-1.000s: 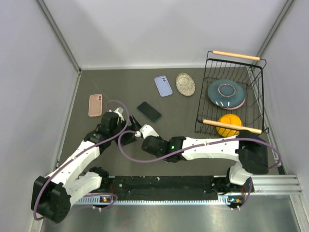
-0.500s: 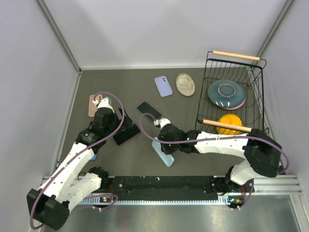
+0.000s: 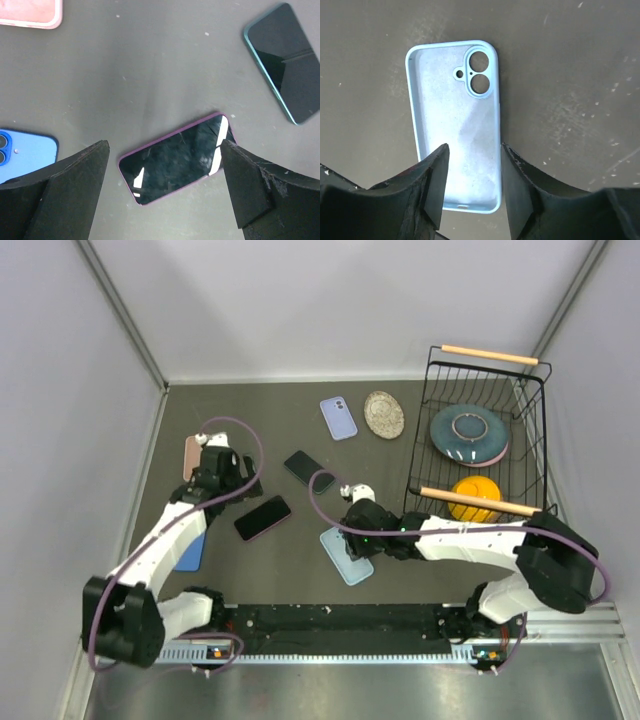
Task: Put the phone into the phone case
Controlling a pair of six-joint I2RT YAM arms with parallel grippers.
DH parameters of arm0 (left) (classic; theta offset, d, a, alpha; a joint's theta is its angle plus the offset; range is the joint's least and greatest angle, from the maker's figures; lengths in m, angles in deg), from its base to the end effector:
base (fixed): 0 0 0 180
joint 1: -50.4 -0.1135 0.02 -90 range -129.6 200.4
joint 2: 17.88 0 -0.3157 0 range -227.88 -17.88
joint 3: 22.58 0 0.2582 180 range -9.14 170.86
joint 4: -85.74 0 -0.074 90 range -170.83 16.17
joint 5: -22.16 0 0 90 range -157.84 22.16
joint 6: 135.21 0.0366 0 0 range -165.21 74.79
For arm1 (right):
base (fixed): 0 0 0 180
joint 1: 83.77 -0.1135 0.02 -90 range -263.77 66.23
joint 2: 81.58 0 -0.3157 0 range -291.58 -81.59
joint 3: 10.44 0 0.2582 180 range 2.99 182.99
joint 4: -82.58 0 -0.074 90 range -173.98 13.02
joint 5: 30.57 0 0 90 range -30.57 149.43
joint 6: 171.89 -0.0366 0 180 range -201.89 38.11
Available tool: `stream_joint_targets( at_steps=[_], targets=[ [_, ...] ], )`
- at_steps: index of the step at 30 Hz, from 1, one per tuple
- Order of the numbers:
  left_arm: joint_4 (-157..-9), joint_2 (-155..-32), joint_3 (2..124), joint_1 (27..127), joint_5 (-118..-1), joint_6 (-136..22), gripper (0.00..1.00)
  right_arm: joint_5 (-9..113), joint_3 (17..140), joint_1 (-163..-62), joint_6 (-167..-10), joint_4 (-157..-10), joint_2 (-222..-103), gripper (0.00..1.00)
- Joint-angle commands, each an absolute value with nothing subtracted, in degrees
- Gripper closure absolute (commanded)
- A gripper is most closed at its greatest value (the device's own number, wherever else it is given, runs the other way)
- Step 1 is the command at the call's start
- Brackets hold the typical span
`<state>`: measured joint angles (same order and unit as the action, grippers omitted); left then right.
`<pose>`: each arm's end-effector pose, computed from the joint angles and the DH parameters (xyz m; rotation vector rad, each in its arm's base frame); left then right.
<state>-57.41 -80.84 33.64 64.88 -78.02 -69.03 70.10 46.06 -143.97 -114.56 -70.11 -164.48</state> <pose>0.2074 -0.0469 0.2885 -0.2770 2.3037 -0.1310 0.1437 0.2373 0.2233 -0.5288 2.4854 0.4397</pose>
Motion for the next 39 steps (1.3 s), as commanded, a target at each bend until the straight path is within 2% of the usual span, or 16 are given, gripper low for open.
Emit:
stream_joint_targets(
  at_steps=[1, 2, 5, 6, 10, 17, 28, 34, 39],
  targets=[
    [-61.1, -87.2, 37.8, 60.0, -75.4, -68.3, 0.03, 73.6, 46.1, -144.0, -113.4, -67.7, -156.1, 0.52],
    [-61.5, -88.1, 38.4, 59.7, -77.1, -69.0, 0.04, 73.8, 45.8, -144.0, -112.9, -67.3, -155.1, 0.51],
    [-60.3, -92.0, 40.8, 58.9, -82.0, -70.5, 0.17, 73.7, 44.7, -144.0, -112.0, -66.5, -150.9, 0.47],
    [-59.5, -94.4, 41.6, 58.8, -82.7, -70.9, 0.28, 73.4, 44.4, -144.0, -111.7, -66.5, -149.8, 0.46],
    [-56.5, -100.4, 43.4, 58.7, -82.3, -71.6, 0.44, 73.0, 43.7, -144.0, -110.3, -65.8, -146.0, 0.44],
    [-55.7, -105.2, 40.9, 58.7, -79.9, -73.2, 0.47, 72.7, 44.0, -144.0, -108.1, -63.5, -141.1, 0.37],
    [-52.8, -104.1, 36.6, 58.7, -77.2, -77.6, 0.45, 75.0, 43.2, -144.0, -107.1, -61.0, -132.9, 0.36],
    [-50.9, -102.1, 33.8, 58.7, -72.0, -80.5, 0.43, 75.2, 42.4, -144.0, -107.0, -59.7, -129.8, 0.35],
    [-50.2, -93.8, 27.9, 58.7, -68.1, -86.6, 0.42, 76.3, 40.7, -144.0, -107.5, -59.3, -127.3, 0.35]
  ],
)
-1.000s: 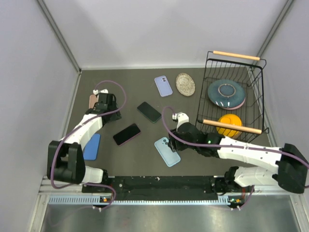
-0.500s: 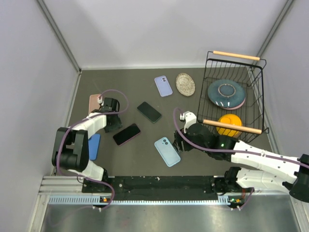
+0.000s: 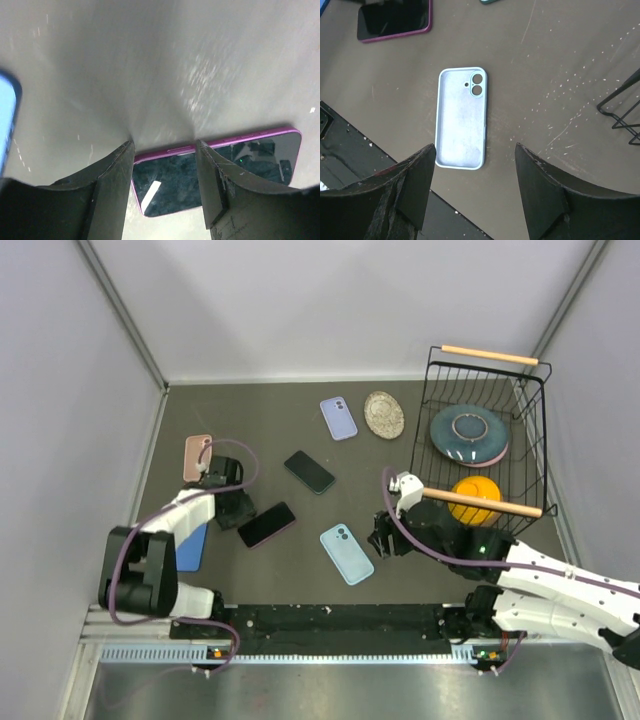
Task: Put the phone into the phone case
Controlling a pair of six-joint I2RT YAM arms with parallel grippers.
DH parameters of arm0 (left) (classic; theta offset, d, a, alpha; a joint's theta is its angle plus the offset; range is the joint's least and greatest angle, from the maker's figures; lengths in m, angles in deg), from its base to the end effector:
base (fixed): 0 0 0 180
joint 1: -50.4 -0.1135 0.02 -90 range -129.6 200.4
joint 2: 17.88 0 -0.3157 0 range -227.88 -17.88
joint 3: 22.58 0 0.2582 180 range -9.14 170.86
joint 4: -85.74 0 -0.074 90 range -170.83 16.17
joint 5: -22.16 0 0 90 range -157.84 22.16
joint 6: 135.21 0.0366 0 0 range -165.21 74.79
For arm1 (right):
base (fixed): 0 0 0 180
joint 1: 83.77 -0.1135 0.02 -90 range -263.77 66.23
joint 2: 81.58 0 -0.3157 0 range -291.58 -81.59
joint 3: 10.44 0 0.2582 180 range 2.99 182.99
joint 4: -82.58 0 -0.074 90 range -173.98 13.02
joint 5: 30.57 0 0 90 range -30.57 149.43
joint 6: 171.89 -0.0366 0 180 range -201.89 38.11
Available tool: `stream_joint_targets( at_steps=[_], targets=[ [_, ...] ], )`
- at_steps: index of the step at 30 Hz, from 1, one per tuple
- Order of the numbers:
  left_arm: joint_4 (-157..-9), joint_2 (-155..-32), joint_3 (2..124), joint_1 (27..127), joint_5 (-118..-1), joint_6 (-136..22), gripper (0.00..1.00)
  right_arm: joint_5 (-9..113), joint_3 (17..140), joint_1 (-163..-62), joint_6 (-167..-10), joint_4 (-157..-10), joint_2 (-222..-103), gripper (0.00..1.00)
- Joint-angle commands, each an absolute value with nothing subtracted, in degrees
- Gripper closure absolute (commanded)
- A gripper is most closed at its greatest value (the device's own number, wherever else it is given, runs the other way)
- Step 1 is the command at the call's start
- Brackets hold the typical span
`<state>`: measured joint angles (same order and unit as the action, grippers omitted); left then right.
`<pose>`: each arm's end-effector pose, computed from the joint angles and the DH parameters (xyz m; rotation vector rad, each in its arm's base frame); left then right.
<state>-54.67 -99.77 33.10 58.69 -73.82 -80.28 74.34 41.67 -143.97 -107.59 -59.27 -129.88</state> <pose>0.2503 -0.0326 0.2113 -0.6571 2.6294 -0.0831 0.0867 0.1324 0.3047 -0.5075 2.1470 0.5809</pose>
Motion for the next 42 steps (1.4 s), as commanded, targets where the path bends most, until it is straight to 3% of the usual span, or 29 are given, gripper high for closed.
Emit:
stream_joint_targets(
  at_steps=[1, 7, 11, 17, 18, 24, 29, 42],
  targets=[
    [-50.3, -92.5, 27.0, 58.8, -65.3, -87.6, 0.42, 76.6, 40.5, -144.0, -107.6, -59.0, -127.0, 0.35],
    [-48.9, -82.1, 25.3, 67.0, -64.9, -91.3, 0.37, 77.7, 41.0, -144.0, -106.8, -58.7, -126.1, 0.34],
    [-46.7, -79.2, 28.7, 75.0, -69.2, -87.9, 0.21, 77.1, 41.2, -144.0, -107.0, -58.6, -126.1, 0.34],
    [-46.8, -78.9, 34.3, 84.1, -77.8, -72.6, 0.11, 76.5, 40.9, -144.0, -107.6, -58.7, -125.9, 0.34],
    [-46.8, -79.0, 35.2, 84.7, -79.8, -70.1, 0.01, 76.5, 40.8, -143.9, -107.8, -58.8, -125.8, 0.34],
    [-45.0, -86.9, 43.5, 86.3, -83.4, -51.2, 0.01, 76.6, 40.7, -144.1, -107.9, -58.6, -125.2, 0.34],
    [-47.7, -92.6, 43.2, 86.3, -74.6, -38.6, 0.01, 77.3, 41.0, -144.0, -106.7, -57.0, -123.3, 0.34],
    [-50.7, -101.8, 39.1, 80.7, -64.9, -31.9, 0.01, 80.2, 40.9, -144.0, -105.9, -53.7, -116.5, 0.33]
  ],
)
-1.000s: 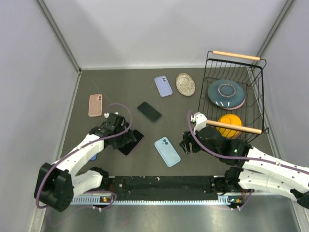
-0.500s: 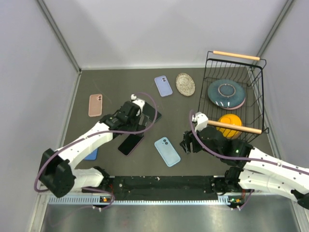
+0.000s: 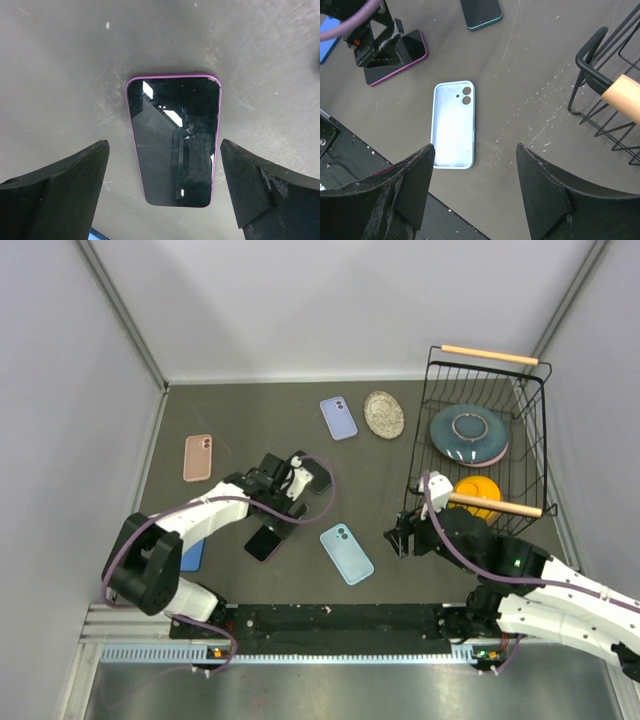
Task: Put the phone into the phone case
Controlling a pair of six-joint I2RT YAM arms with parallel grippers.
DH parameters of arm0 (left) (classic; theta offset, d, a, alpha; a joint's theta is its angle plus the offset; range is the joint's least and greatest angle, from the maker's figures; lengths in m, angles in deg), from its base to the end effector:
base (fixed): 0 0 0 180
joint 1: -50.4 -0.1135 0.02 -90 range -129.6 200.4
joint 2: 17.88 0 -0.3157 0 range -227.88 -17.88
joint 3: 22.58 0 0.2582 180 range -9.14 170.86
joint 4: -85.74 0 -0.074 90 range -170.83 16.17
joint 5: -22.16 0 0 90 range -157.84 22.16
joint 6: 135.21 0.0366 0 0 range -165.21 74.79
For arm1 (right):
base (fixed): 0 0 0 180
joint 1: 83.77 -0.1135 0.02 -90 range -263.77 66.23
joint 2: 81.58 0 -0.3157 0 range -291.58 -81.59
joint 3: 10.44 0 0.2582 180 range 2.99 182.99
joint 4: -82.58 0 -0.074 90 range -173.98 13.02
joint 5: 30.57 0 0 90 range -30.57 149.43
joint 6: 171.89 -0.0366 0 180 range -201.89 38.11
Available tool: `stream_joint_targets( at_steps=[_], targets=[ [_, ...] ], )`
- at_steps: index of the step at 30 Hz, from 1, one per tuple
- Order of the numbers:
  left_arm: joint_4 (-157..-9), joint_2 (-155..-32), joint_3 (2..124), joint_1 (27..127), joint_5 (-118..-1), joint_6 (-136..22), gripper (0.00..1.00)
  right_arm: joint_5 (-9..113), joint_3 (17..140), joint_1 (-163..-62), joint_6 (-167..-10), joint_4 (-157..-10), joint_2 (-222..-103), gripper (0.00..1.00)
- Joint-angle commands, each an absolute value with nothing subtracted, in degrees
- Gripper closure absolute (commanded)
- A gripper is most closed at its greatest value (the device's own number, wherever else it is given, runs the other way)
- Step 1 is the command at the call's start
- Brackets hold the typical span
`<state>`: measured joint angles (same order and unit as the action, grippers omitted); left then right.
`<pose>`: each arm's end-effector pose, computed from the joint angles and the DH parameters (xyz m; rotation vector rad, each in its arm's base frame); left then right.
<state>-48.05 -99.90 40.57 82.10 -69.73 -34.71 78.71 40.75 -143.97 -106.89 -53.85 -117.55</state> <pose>0.2279 -0.1393 0.2424 0.9654 2.5294 -0.0661 0.0647 0.0887 0.3152 -0.4270 2.0418 0.5788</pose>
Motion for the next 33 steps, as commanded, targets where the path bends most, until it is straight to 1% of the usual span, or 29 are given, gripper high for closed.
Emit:
stream_joint_targets(
  at_steps=[1, 11, 19, 23, 25, 27, 31, 33],
  targets=[
    [-50.9, -102.3, 38.9, 80.2, -64.9, -31.5, 0.01, 80.2, 41.0, -144.1, -105.8, -53.4, -116.5, 0.33],
    [-51.2, -106.6, 39.0, 79.1, -64.2, -29.1, 0.02, 80.9, 41.7, -144.0, -105.3, -52.9, -117.3, 0.33],
    [-50.2, -108.1, 40.0, 78.5, -61.3, -29.6, 0.09, 80.9, 42.4, -144.0, -105.2, -52.5, -118.1, 0.32],
    [-48.7, -107.6, 42.2, 78.5, -63.4, -32.3, 0.26, 80.6, 42.8, -144.0, -105.9, -52.6, -118.1, 0.32],
    [-48.2, -106.4, 42.8, 78.5, -63.7, -33.5, 0.30, 80.2, 42.7, -144.0, -108.1, -52.9, -118.3, 0.32],
    [-48.2, -105.4, 43.7, 78.5, -62.7, -35.1, 0.39, 78.9, 42.0, -144.0, -111.6, -54.1, -119.3, 0.32],
    [-49.9, -101.5, 43.6, 78.5, -58.6, -39.5, 0.43, 74.7, 40.5, -143.9, -114.1, -59.5, -121.8, 0.32],
    [-51.3, -99.7, 42.9, 78.5, -57.4, -42.5, 0.46, 73.8, 40.8, -144.0, -115.2, -61.3, -123.6, 0.32]
  ],
)
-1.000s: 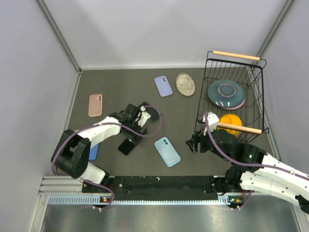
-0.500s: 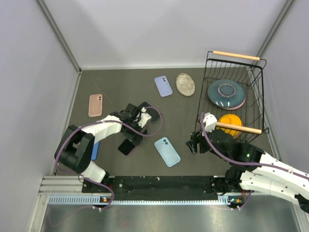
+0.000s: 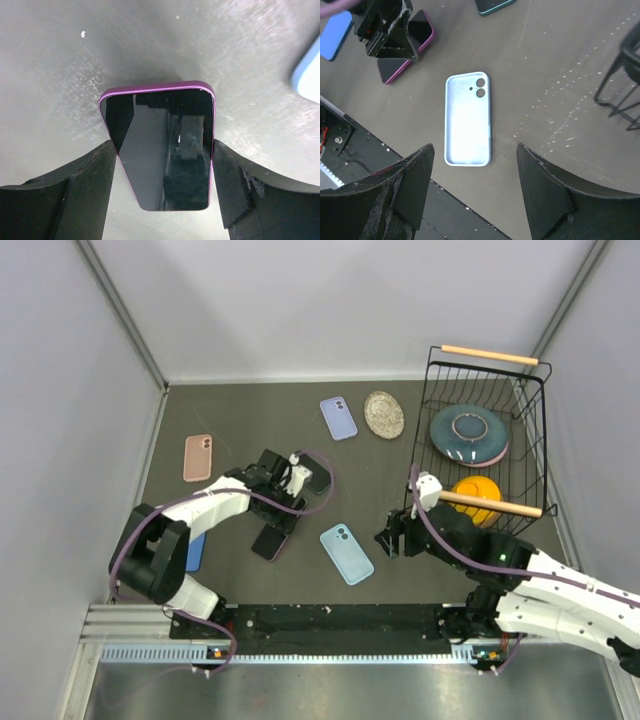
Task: Put the phone into the phone case
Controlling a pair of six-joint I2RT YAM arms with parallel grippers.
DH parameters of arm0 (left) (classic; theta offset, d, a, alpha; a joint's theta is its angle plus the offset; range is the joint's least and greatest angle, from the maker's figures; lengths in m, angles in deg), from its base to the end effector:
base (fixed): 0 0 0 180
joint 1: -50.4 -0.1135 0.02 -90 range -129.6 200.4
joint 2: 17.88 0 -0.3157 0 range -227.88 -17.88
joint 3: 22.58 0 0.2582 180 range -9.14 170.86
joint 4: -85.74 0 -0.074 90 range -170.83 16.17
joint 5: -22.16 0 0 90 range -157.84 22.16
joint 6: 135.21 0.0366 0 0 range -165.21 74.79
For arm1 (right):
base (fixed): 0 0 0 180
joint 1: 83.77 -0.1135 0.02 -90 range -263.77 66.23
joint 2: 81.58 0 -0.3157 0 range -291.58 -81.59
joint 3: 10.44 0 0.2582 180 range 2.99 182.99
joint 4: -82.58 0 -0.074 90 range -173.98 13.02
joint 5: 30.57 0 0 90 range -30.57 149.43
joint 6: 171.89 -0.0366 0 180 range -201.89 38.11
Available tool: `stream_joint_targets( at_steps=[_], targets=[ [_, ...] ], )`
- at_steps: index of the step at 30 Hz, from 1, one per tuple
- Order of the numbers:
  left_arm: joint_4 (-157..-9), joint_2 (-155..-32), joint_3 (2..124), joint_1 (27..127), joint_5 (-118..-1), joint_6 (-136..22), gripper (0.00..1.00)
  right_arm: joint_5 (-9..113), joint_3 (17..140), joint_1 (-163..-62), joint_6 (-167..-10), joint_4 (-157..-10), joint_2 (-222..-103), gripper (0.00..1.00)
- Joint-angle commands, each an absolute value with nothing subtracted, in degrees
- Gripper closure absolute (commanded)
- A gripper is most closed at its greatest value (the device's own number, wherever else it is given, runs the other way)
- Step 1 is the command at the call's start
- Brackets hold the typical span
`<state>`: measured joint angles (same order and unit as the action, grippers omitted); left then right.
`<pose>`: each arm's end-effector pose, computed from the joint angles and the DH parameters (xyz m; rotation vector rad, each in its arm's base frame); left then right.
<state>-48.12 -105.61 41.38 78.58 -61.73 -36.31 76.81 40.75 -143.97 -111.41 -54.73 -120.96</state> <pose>0.2465 -0.1365 0.2212 0.9169 2.6507 -0.2308 0.0702 0.1006 0.3107 -0.3867 2.1101 0.6235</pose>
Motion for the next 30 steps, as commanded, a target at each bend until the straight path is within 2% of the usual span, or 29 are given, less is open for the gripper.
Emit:
stream_joint_targets(
  at_steps=[1, 10, 14, 20, 30],
  targets=[
    [-52.6, -98.1, 42.7, 78.5, -56.8, -43.7, 0.47, 73.5, 40.9, -144.0, -115.6, -62.0, -124.0, 0.32],
    [-65.3, -87.2, 36.7, 78.5, -48.5, -61.5, 0.51, 68.5, 36.8, -144.6, -124.2, -81.2, -130.4, 0.35],
    [-71.9, -84.3, 31.1, 78.5, -44.6, -67.2, 0.53, 71.3, 39.1, -147.0, -121.1, -85.1, -137.6, 0.37],
    [-73.4, -83.5, 28.9, 78.4, -43.0, -70.2, 0.55, 72.6, 42.8, -149.9, -114.9, -90.7, -146.5, 0.41],
    [-75.5, -80.0, 27.9, 78.5, -42.4, -78.5, 0.59, 74.8, 46.1, -151.4, -116.8, -92.5, -156.8, 0.50]
  ],
)
